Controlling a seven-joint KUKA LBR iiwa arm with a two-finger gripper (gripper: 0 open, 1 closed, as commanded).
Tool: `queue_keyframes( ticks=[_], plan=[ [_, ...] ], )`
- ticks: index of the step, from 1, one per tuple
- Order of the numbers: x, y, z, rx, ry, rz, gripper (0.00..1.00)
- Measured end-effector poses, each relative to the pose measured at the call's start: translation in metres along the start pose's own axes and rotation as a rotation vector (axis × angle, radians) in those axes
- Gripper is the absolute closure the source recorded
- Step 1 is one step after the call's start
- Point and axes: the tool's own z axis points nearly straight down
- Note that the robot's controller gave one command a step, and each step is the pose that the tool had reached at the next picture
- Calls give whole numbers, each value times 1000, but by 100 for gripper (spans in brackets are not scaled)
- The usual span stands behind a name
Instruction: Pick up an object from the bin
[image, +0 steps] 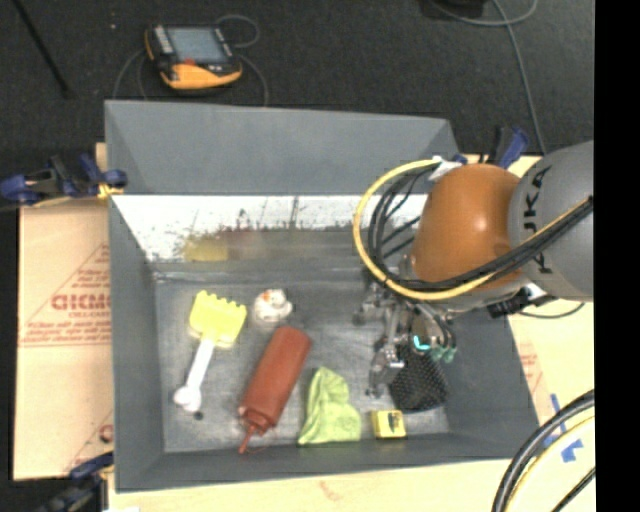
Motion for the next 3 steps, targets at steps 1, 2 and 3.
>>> queue_keyframes(
  ticks=[1,2,3],
  plan=[
    [-2,0,-4,0,-8,0,0],
    [49,56,93,-2,-6,-30,100],
    [48,56,93,-2,-6,-30,100]
  ],
)
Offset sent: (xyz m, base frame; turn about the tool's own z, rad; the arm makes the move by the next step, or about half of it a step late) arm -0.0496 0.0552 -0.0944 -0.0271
